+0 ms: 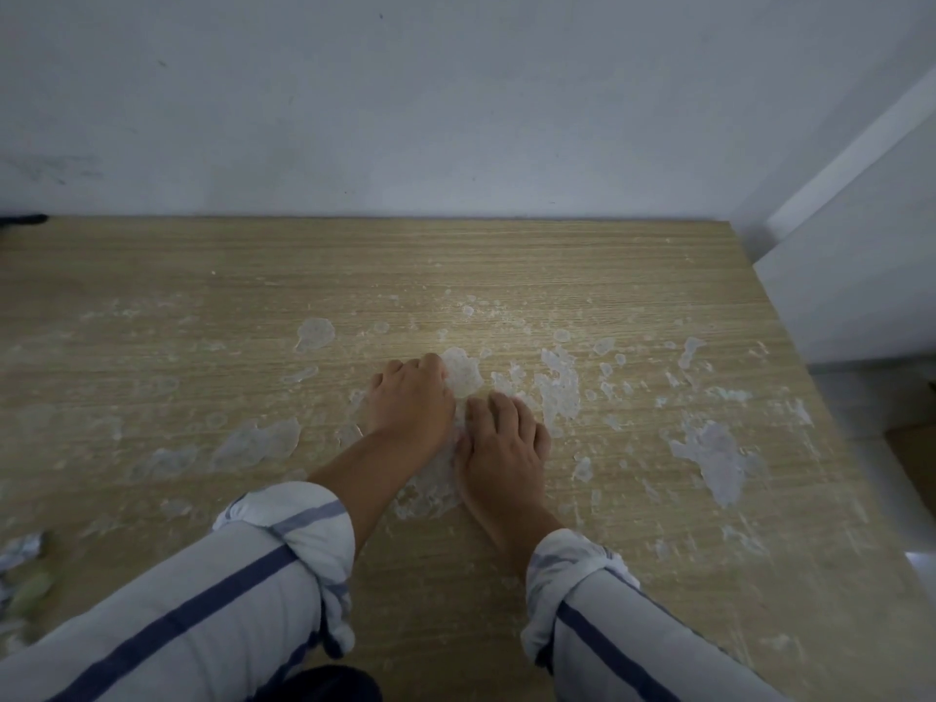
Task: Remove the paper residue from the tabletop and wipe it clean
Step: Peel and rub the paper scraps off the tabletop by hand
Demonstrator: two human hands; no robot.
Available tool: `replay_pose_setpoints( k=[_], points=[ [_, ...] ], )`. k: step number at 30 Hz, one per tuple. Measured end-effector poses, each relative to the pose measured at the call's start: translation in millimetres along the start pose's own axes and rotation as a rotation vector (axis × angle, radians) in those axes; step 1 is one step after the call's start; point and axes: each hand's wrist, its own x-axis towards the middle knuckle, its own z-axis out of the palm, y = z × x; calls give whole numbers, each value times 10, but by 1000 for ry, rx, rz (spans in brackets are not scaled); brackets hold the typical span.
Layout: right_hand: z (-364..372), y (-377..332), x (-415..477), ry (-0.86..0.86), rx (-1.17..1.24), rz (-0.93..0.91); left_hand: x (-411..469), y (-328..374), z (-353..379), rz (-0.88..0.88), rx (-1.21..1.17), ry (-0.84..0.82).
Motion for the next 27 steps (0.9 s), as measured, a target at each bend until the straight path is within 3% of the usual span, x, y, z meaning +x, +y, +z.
replay_pose_setpoints(
  k=[5, 13, 20, 27],
  points=[
    [-12, 0, 1, -2, 2, -5, 31, -15, -38, -156, 118, -82],
    [-30, 1, -5, -7, 16, -9, 37, 43, -3, -124, 124, -60],
    [-33, -17, 4, 35, 12, 6, -32, -129, 45, -21, -60, 40],
    [-34, -29, 14, 53, 32, 8, -116, -165, 99, -64, -53, 106]
  ],
)
